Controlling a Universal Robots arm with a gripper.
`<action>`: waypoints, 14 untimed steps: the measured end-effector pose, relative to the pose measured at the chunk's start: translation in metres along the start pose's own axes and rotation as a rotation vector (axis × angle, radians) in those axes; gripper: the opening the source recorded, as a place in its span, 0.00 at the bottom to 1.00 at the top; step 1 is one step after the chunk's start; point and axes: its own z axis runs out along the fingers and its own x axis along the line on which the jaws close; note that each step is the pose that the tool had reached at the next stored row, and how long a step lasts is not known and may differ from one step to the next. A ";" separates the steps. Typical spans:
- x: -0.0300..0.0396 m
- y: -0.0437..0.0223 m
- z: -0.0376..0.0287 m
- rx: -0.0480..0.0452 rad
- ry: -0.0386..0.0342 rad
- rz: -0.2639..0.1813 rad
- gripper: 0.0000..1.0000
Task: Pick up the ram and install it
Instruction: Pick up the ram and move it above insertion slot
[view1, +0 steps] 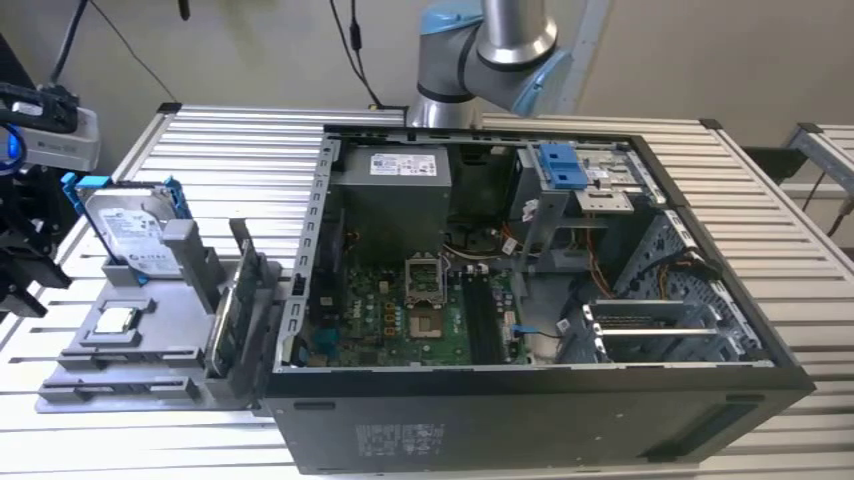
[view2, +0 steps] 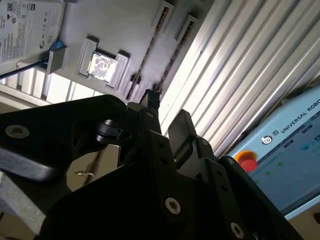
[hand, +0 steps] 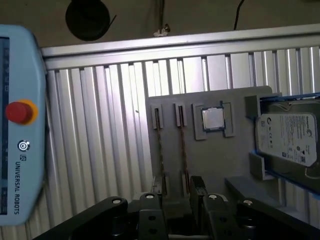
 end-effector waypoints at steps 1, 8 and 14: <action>0.0000 0.0000 0.0008 0.0000 0.0000 -0.002 0.36; 0.0002 -0.0001 0.0063 -0.0002 0.0002 -0.017 0.36; 0.0004 -0.0002 0.0109 -0.0004 0.0002 -0.031 0.36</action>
